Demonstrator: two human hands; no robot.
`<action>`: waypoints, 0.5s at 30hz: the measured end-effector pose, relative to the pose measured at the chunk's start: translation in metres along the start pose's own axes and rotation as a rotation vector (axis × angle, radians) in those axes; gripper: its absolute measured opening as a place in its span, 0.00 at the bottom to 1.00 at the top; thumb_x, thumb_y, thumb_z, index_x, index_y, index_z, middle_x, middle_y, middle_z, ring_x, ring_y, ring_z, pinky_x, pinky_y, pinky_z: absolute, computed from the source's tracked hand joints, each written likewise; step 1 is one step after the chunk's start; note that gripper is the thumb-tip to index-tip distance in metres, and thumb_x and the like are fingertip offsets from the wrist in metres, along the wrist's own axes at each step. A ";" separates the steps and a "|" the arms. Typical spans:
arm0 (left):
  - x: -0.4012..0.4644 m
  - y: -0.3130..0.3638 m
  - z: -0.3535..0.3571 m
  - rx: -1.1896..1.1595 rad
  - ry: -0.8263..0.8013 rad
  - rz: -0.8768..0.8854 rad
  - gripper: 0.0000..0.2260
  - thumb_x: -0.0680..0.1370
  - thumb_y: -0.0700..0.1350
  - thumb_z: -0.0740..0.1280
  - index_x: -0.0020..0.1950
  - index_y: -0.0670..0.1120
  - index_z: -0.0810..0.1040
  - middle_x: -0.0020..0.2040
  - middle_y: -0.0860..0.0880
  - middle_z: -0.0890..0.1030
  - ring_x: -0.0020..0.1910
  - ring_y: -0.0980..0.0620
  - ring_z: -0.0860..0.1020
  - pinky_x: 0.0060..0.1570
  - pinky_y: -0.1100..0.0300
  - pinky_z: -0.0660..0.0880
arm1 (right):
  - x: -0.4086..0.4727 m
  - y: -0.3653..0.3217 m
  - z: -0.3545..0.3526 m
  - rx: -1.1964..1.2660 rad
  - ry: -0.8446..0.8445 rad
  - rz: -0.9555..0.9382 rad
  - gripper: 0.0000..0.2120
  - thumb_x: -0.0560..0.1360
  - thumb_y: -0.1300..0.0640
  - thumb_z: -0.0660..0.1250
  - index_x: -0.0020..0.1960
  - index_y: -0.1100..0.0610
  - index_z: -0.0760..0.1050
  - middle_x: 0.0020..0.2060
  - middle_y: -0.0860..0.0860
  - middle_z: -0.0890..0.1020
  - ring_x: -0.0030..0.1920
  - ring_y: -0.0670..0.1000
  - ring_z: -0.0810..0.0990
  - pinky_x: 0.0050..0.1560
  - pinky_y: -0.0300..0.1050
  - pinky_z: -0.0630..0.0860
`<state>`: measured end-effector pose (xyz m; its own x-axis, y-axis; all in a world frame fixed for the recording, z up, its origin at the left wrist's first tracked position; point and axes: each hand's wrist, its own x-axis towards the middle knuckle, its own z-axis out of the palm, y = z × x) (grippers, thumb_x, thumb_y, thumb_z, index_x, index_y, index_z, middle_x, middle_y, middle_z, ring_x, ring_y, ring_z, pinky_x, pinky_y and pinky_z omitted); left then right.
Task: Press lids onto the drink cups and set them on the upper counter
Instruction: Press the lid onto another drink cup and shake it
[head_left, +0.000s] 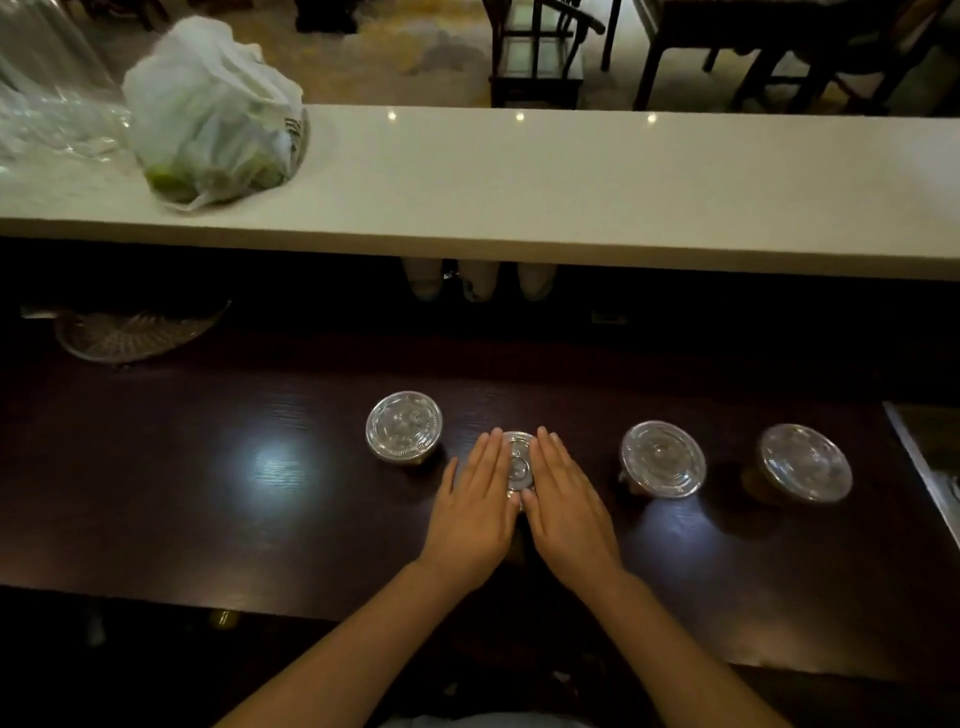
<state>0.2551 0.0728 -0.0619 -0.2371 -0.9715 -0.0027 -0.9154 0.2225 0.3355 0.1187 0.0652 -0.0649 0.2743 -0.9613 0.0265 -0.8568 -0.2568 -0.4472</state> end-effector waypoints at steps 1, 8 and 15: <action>-0.001 0.000 0.003 0.001 0.030 -0.010 0.27 0.78 0.52 0.46 0.75 0.42 0.53 0.76 0.46 0.56 0.74 0.50 0.52 0.70 0.50 0.55 | -0.002 -0.001 0.003 -0.013 0.024 0.009 0.30 0.75 0.48 0.43 0.75 0.59 0.50 0.74 0.50 0.50 0.74 0.46 0.47 0.71 0.43 0.49; 0.001 -0.004 0.006 -0.038 0.027 0.024 0.26 0.79 0.50 0.50 0.74 0.40 0.52 0.75 0.44 0.57 0.74 0.48 0.54 0.69 0.49 0.62 | 0.000 0.003 0.005 -0.124 0.040 0.007 0.28 0.75 0.51 0.49 0.73 0.61 0.60 0.72 0.55 0.64 0.72 0.50 0.59 0.68 0.50 0.54; 0.009 -0.019 -0.019 0.063 -0.148 0.231 0.26 0.78 0.51 0.44 0.75 0.47 0.42 0.76 0.53 0.41 0.74 0.55 0.39 0.72 0.57 0.45 | -0.013 0.006 0.000 -0.122 0.122 -0.003 0.27 0.75 0.47 0.53 0.67 0.63 0.68 0.64 0.59 0.74 0.68 0.54 0.64 0.66 0.54 0.57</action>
<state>0.2764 0.0579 -0.0506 -0.4824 -0.8730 -0.0718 -0.8489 0.4457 0.2840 0.1101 0.0764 -0.0676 0.2279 -0.9636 0.1395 -0.9046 -0.2625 -0.3358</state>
